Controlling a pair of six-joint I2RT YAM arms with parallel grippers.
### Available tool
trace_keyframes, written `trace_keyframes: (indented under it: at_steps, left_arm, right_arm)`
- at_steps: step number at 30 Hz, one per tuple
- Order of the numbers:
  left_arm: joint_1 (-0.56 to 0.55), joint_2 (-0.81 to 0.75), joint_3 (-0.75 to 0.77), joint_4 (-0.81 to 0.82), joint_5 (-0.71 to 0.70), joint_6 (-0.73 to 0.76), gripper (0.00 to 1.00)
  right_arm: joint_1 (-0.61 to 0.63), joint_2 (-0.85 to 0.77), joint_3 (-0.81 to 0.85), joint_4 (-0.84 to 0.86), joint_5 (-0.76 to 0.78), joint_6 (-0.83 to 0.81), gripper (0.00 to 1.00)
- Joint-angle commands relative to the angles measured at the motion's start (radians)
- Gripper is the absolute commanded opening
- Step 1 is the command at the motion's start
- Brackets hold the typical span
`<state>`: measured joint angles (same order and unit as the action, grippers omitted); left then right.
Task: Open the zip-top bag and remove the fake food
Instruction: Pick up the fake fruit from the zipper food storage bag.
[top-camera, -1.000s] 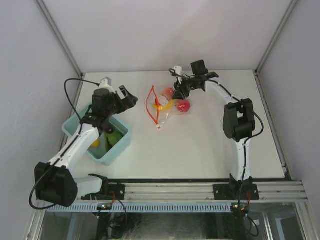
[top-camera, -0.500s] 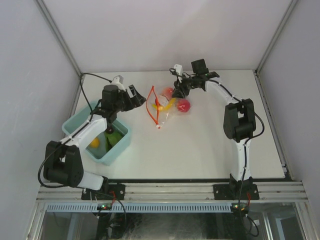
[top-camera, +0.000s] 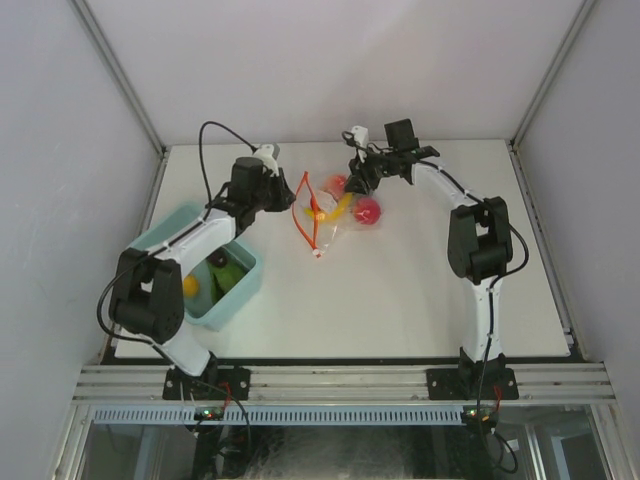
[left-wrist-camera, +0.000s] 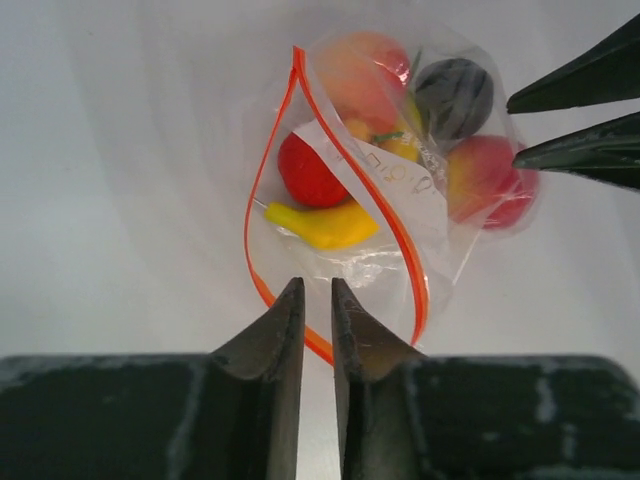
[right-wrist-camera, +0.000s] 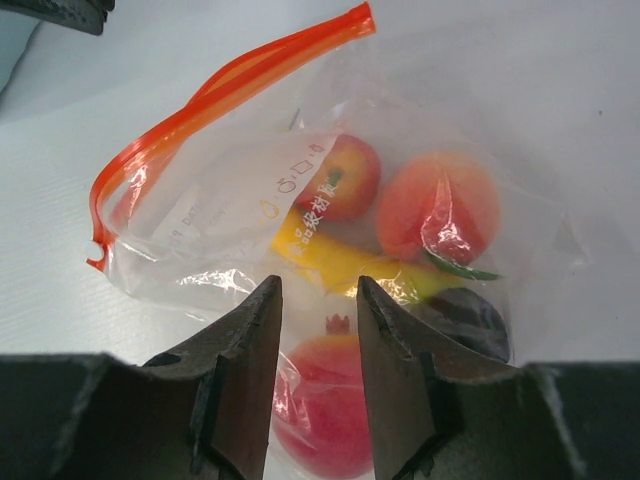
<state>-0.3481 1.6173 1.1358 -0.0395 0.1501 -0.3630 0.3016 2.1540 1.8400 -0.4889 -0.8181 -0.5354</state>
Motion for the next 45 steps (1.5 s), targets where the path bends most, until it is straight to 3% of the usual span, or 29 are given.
trace_keyframes:
  at_steps: [1, 8, 18, 22, 27, 32, 37, 45]
  left_arm:
    - [-0.027, 0.044, 0.087, -0.023, -0.094, 0.149, 0.16]
    - [-0.072, 0.124, 0.090, 0.061, -0.081, 0.241, 0.12]
    - [-0.104, 0.234, 0.112, 0.204, 0.052, 0.380, 0.15]
    - [-0.109, 0.269, 0.147, 0.186, 0.078, 0.392, 0.20]
    - [-0.109, 0.299, 0.181, 0.191, 0.125, 0.355, 0.29]
    - [-0.108, 0.337, 0.242, 0.138, 0.089, 0.317, 0.43]
    - [-0.099, 0.350, 0.264, 0.145, 0.084, 0.265, 0.65]
    - [-0.076, 0.415, 0.376, 0.080, 0.155, 0.228, 0.71]
  right_arm:
    - [-0.017, -0.080, -0.010, 0.114, 0.012, 0.112, 0.36]
    - [-0.022, -0.056, -0.007, 0.201, 0.063, 0.232, 0.36]
    - [-0.035, 0.053, 0.069, 0.361, 0.139, 0.611, 0.35]
    - [-0.030, 0.110, 0.088, 0.427, 0.120, 0.709, 0.35]
    - [-0.010, 0.179, 0.181, 0.358, 0.124, 0.710, 0.35]
    - [0.002, 0.242, 0.256, 0.312, 0.113, 0.726, 0.35]
    - [0.016, 0.282, 0.320, 0.255, 0.105, 0.700, 0.35]
    - [0.014, 0.302, 0.342, 0.229, 0.104, 0.700, 0.35]
